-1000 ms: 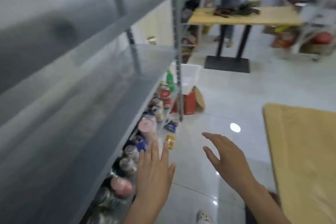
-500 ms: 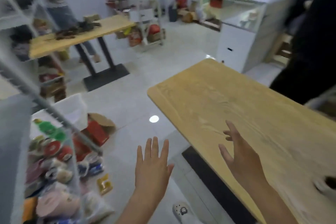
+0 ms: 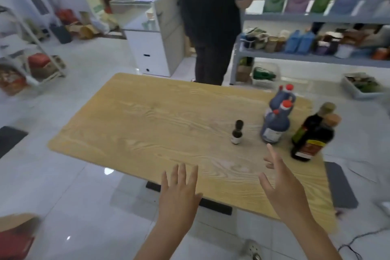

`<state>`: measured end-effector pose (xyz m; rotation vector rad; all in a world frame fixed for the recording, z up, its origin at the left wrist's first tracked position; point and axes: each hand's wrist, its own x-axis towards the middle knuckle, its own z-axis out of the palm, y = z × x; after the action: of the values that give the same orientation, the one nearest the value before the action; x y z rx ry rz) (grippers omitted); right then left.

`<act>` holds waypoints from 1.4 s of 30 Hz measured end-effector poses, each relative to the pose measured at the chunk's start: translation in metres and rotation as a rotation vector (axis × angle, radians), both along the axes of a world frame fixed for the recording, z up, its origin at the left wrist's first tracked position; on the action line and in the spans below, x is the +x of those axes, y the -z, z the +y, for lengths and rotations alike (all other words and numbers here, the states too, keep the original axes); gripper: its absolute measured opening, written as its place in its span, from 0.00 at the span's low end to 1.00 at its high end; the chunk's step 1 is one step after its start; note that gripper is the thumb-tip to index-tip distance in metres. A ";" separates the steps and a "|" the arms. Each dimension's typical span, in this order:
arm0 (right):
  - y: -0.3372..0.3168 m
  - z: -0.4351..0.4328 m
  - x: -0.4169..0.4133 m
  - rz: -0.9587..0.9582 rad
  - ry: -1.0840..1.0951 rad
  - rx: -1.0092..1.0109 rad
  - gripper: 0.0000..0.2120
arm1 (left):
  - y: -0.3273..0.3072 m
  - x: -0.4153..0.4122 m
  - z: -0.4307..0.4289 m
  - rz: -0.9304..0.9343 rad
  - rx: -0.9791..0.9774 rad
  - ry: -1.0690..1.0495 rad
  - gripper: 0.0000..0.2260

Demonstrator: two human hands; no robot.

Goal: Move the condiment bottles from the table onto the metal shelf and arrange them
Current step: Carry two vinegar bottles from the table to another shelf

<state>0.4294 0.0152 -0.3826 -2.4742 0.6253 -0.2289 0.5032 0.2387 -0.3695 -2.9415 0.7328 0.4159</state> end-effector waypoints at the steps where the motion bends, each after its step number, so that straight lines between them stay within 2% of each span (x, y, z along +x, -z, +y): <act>1: 0.000 -0.016 -0.006 -0.006 0.021 0.010 0.35 | 0.000 0.000 -0.019 -0.010 -0.006 0.015 0.30; 10: 0.012 -0.165 -0.043 -0.006 0.119 0.103 0.33 | 0.019 -0.007 -0.172 0.027 -0.064 0.084 0.30; 19: 0.029 -0.239 -0.028 -0.007 0.164 0.176 0.33 | 0.037 0.000 -0.223 0.110 -0.014 0.049 0.33; 26: 0.019 -0.293 0.023 -0.101 0.160 0.246 0.29 | 0.042 0.035 -0.309 0.230 -0.344 0.131 0.36; 30: 0.021 -0.318 0.054 -0.059 0.103 0.258 0.28 | 0.051 0.055 -0.352 0.344 -0.577 0.106 0.36; 35: 0.031 -0.325 0.078 -0.009 0.014 0.319 0.25 | 0.068 0.063 -0.380 0.395 -0.697 0.136 0.31; 42: 0.050 -0.332 0.093 0.065 0.019 0.351 0.22 | 0.084 0.061 -0.392 0.430 -0.826 0.009 0.27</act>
<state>0.5225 -0.3166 -0.4323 -2.1448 0.6544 -0.0407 0.5646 -0.1533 -0.4532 -3.6380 1.2071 0.9684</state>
